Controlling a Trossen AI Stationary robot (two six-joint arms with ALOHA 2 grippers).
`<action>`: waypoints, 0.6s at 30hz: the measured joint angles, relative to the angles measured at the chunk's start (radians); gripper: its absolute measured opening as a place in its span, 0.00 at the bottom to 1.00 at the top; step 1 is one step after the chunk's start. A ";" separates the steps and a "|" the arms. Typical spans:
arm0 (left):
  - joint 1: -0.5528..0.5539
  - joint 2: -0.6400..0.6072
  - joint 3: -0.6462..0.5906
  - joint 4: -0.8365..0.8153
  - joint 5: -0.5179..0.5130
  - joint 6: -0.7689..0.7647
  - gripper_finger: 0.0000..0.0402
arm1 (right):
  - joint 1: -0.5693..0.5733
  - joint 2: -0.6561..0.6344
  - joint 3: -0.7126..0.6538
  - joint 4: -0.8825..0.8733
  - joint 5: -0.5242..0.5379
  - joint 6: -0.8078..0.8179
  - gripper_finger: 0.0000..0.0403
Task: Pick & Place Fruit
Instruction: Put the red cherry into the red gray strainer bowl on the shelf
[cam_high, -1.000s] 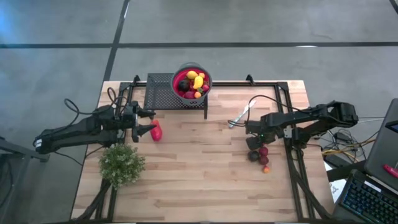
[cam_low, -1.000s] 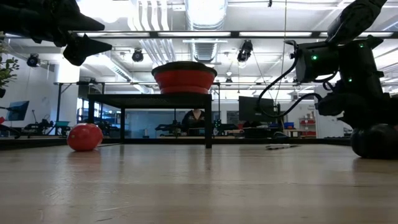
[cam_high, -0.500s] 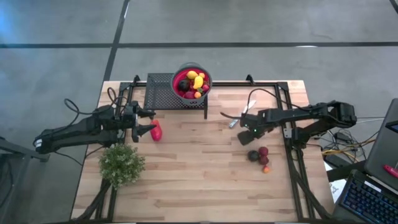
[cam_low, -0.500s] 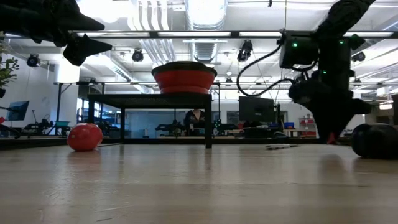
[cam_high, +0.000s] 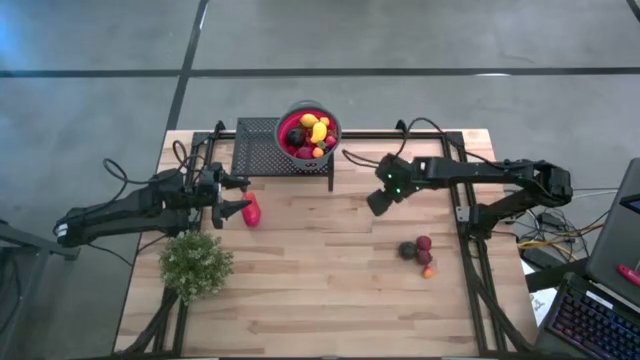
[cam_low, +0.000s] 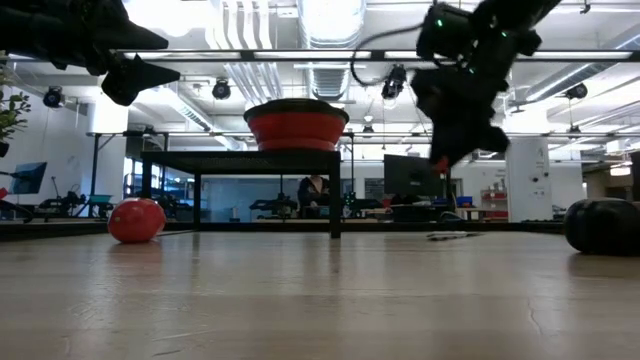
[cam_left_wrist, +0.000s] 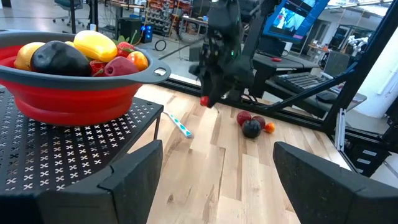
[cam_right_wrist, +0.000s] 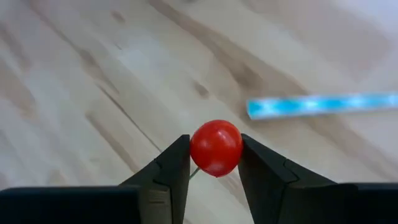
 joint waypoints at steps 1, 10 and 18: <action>0.000 0.000 0.000 0.000 0.000 0.000 0.78 | -0.003 0.000 0.021 0.002 -0.001 -0.019 0.28; 0.000 0.000 0.000 0.000 0.000 0.000 0.78 | -0.027 0.039 0.238 0.006 -0.002 -0.184 0.31; 0.000 0.000 0.000 0.000 0.000 0.000 0.78 | -0.069 0.171 0.473 -0.022 -0.004 -0.361 0.27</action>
